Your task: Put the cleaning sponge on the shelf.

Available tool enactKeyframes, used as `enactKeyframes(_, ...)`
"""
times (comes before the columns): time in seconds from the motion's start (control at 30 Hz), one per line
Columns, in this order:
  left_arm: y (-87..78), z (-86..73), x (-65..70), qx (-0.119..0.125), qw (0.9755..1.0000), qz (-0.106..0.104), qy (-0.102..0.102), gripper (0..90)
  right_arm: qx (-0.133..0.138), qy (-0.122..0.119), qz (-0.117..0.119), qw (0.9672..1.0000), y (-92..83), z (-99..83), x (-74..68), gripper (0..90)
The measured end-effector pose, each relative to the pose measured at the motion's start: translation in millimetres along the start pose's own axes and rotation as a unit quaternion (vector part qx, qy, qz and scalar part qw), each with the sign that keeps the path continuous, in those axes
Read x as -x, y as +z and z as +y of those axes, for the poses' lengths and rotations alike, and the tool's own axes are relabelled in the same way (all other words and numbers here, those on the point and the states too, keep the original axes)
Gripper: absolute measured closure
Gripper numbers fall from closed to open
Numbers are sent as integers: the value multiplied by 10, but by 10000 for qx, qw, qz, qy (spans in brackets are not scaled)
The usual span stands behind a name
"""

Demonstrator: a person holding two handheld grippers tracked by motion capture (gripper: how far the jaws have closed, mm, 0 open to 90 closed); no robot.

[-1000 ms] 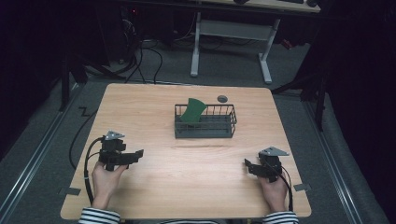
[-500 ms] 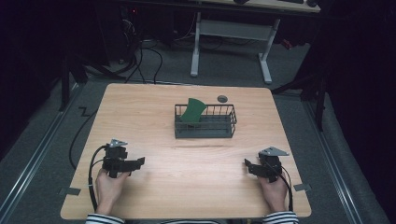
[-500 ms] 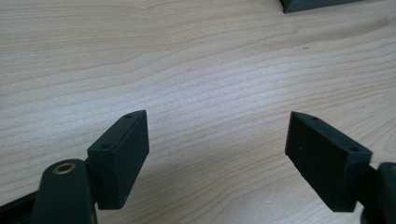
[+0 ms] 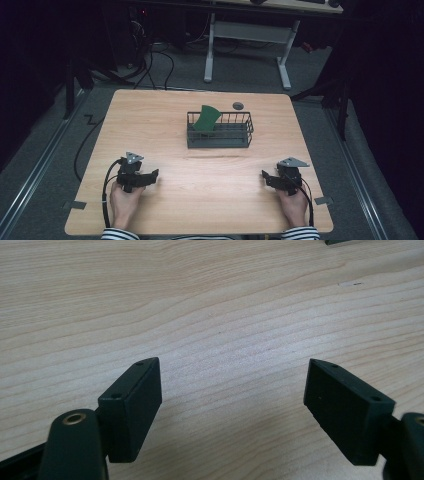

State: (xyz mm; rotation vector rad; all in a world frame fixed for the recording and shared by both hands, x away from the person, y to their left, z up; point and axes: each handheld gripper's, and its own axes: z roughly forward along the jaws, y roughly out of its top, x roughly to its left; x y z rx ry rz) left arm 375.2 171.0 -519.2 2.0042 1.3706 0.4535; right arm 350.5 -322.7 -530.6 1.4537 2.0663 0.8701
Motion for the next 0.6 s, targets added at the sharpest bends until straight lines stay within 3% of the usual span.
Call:
enactKeyframes(0.2,86,-57,10,-17,9998,158,95,236,-2,9,0,10000,-1,0,-1,304)
enactKeyframes(0.27,99,-77,26,58,9994,297,162,233,-1,3,0,10000,0,0,-1,304)
enactKeyframes(0.37,112,-141,36,325,9988,348,121,210,0,2,0,10000,0,0,0,304)
enactKeyframes(0.6,109,-145,37,327,9988,350,110,208,-1,10,-3,10000,0,-1,-2,304)
